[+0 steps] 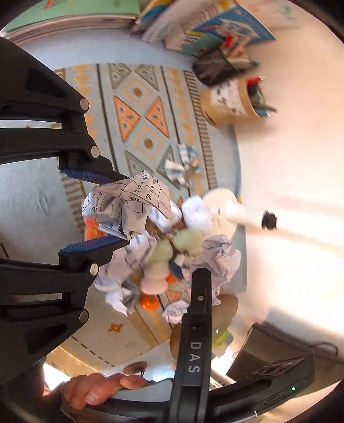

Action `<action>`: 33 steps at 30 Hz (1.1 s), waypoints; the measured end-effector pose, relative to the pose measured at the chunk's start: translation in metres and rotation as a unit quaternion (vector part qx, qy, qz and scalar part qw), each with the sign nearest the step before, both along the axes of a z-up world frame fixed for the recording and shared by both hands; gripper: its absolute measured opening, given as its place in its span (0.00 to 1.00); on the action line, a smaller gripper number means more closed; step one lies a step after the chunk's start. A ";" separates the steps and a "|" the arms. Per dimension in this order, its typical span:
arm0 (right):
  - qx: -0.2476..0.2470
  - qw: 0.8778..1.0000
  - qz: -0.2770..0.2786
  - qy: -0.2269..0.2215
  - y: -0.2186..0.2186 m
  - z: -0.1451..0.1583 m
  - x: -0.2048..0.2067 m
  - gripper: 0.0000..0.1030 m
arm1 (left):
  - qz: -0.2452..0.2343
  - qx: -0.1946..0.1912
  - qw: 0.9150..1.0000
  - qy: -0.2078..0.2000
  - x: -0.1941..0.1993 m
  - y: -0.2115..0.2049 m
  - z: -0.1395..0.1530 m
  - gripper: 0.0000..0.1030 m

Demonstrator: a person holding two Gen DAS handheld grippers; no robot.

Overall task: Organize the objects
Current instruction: 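Carry both paper balls over the round woven tray and open both grippers, then return both grippers to the rug and close each on a paper ball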

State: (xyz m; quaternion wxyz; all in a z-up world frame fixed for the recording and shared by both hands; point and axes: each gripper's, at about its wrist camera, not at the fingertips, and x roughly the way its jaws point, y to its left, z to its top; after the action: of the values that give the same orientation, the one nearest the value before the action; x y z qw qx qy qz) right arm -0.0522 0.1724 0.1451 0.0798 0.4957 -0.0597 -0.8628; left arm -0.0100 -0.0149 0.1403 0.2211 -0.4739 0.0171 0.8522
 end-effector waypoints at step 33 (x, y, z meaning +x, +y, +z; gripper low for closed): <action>-0.004 0.998 -0.060 -0.026 0.256 -0.006 0.023 0.70 | 0.103 0.039 0.994 -0.007 -0.026 0.180 0.038 0.80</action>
State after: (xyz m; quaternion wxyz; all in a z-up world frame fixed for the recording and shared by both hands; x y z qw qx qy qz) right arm -0.0296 0.4281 0.1393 0.0277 0.5132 -0.0947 -0.8526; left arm -0.0356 0.1649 0.1779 0.1507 -0.4698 -0.0668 0.8672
